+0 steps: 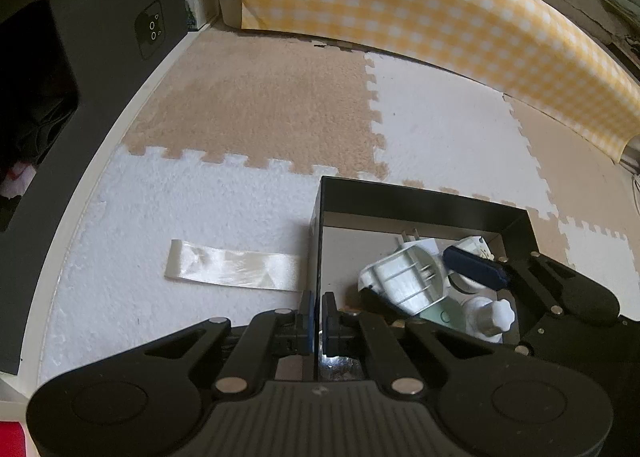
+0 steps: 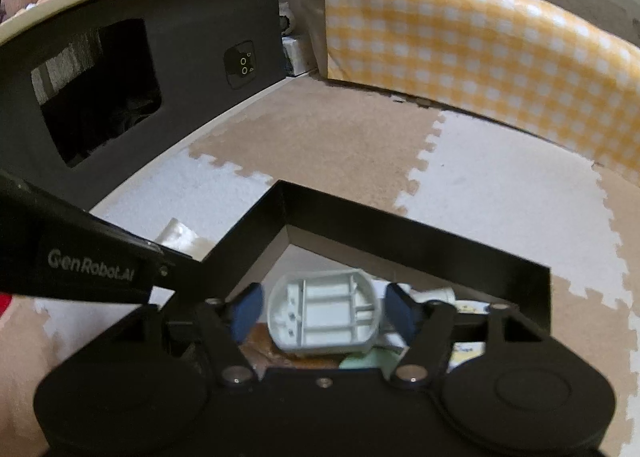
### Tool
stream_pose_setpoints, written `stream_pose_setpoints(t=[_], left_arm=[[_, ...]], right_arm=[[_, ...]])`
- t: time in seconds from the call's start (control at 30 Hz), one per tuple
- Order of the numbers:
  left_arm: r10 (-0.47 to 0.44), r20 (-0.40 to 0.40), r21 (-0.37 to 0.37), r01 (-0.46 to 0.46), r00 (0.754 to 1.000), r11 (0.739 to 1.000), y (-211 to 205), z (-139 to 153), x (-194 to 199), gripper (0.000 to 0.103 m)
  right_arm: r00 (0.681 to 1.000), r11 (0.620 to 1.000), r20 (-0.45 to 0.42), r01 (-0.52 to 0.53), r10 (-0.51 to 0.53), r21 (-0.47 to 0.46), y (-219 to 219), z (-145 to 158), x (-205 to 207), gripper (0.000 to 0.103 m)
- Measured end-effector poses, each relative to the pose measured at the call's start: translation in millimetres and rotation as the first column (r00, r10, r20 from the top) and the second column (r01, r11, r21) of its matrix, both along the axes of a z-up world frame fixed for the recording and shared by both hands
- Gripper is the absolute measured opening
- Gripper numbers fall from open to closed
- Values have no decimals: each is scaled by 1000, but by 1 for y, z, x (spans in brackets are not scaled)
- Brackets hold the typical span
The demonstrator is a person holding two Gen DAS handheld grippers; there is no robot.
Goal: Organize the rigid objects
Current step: 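Carry the grey battery holder with the right gripper into the box, then lower the battery holder into the box and open the right gripper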
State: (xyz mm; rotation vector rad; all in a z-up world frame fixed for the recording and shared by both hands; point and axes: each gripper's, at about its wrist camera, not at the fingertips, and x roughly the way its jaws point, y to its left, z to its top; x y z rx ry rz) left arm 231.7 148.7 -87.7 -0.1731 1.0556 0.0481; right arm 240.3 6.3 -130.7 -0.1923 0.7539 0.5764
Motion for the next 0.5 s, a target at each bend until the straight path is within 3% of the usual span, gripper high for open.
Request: stream_pose_setpoints(t=[0.07,0.33,0.43,0.5], left_arm=[[0,0,1,0,1000,1000,0,0,0,2],[0,0,0,0,1000,1000,0,0,0,2],[0,0,1,0,1000,1000,0,0,0,2],[0,0,1,0,1000,1000,0,0,0,2]], right_arm=[[1000,1000,6,-8,8,1,0,2,-2,86],[1000,1000,3,-26,26,-2,-6,5,-5,86],[998,998,12,-59,59,-21,-10,7,-12,83],[997,997,20,-72,72,-39,-14,9,-15,73]])
